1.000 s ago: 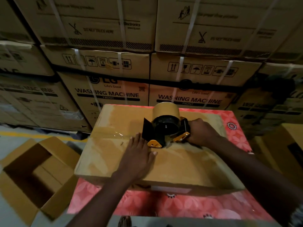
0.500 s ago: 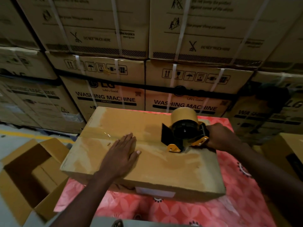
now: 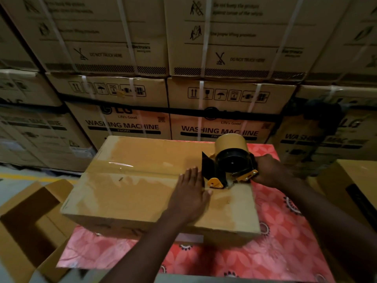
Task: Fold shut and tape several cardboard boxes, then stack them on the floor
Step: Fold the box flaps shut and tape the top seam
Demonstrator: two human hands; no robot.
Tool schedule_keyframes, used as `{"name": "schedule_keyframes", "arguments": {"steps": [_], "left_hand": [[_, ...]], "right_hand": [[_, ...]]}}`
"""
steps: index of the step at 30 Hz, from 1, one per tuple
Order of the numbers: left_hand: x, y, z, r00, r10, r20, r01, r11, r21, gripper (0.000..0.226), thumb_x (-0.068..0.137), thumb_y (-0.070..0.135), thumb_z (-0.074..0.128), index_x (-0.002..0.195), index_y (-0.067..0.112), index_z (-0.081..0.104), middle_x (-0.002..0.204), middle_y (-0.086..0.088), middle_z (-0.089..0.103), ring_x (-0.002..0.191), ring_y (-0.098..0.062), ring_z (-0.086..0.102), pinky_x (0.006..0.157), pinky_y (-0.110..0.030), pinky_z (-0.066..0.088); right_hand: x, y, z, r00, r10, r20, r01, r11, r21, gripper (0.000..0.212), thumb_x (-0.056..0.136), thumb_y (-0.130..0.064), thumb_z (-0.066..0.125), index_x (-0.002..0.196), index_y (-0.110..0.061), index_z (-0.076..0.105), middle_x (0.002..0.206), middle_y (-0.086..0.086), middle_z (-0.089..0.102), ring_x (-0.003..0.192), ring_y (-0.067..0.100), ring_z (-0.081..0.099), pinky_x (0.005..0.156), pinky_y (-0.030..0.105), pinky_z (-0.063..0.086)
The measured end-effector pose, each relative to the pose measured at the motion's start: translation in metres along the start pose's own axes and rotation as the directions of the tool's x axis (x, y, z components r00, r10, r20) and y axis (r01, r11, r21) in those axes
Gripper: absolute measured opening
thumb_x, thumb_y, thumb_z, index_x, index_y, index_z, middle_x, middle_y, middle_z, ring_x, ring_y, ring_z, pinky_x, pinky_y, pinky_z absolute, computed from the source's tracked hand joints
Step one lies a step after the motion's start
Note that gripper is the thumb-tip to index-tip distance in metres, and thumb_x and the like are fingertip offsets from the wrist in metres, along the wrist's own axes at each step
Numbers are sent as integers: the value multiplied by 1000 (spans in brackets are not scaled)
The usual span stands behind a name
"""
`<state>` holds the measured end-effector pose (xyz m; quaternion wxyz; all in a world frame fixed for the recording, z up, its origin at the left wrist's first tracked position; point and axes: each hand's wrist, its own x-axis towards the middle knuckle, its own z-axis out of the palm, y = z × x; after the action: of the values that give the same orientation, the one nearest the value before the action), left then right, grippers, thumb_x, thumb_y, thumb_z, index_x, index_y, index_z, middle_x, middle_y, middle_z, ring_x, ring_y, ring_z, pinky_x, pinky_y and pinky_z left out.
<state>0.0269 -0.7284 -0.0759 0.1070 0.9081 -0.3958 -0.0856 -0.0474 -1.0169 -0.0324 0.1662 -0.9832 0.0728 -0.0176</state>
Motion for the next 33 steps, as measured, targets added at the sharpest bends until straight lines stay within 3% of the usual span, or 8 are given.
{"name": "schedule_keyframes", "arguments": {"steps": [6, 10, 12, 16, 18, 21, 27, 33], "left_hand": [[-1, -2, 4, 1000, -26, -7, 26, 1000, -13, 76, 104, 61, 12, 162, 15, -3, 169, -4, -9, 155, -17, -10, 126, -36, -6], [-1, -1, 0, 1000, -29, -6, 28, 999, -42, 76, 104, 60, 9, 162, 11, 6, 170, -6, 0, 156, -17, -4, 126, -36, -1], [-1, -2, -1, 999, -26, -21, 25, 999, -44, 76, 103, 60, 8, 162, 11, 11, 170, -6, 4, 156, -16, -1, 126, -35, 0], [0, 0, 2, 999, -34, -22, 33, 999, -19, 75, 105, 58, 12, 162, 11, 9, 170, -6, 1, 156, -17, -3, 126, -35, -1], [0, 5, 4, 996, -65, -56, 65, 998, 4, 76, 103, 58, 13, 161, 9, 10, 170, -8, 2, 156, -20, -1, 126, -36, -1], [6, 31, 5, 998, 2, -67, -3, 1000, -22, 74, 105, 54, 23, 160, 5, 14, 169, -14, 8, 156, -25, 3, 125, -37, -3], [28, 96, 23, 984, 173, 50, -172, 985, -13, 100, 91, 82, 7, 162, 12, -2, 168, -17, -10, 154, -27, -19, 124, -45, -13], [30, 108, 30, 989, 136, 54, -135, 991, -22, 114, 81, 94, 13, 161, 15, -10, 165, -17, -18, 151, -28, -28, 121, -47, -20]], "right_hand": [[-3, 5, 4, 997, -73, -38, 74, 997, 15, 27, 73, -58, 48, 70, -31, 53, 59, -7, 59, 53, 7, 48, 51, 22, 27], [-7, 20, -7, 997, -41, -64, 39, 999, -30, 28, 78, -53, 55, 70, -27, 58, 60, -12, 57, 59, 4, 56, 53, 27, 48], [-18, 32, -21, 987, -74, -143, 70, 997, -30, 22, 78, -41, 60, 66, -29, 47, 56, -14, 52, 60, 3, 56, 50, 7, 39], [-42, 58, -36, 988, -8, -153, 2, 999, -39, 23, 74, -46, 58, 61, -26, 57, 48, -4, 55, 42, 17, 56, 45, 16, 28], [-45, 64, -31, 988, -2, -152, -1, 1000, -19, 23, 70, -38, 62, 55, -36, 44, 42, -13, 40, 36, 10, 47, 47, 13, 21], [-39, 67, -26, 989, 24, -147, -29, 999, -33, 34, 68, -36, 63, 55, -38, 32, 44, -17, 32, 43, 21, 53, 47, 17, 20], [-38, 74, -25, 996, -20, -90, 20, 1000, -3, 29, 71, -42, 58, 57, -40, 33, 47, -18, 36, 42, 4, 43, 51, 19, 27], [-41, 76, -17, 987, 28, -158, -14, 996, 87, 47, 76, -14, 78, 65, -40, 40, 54, -20, 44, 46, -2, 50, 48, 10, 25]]}}
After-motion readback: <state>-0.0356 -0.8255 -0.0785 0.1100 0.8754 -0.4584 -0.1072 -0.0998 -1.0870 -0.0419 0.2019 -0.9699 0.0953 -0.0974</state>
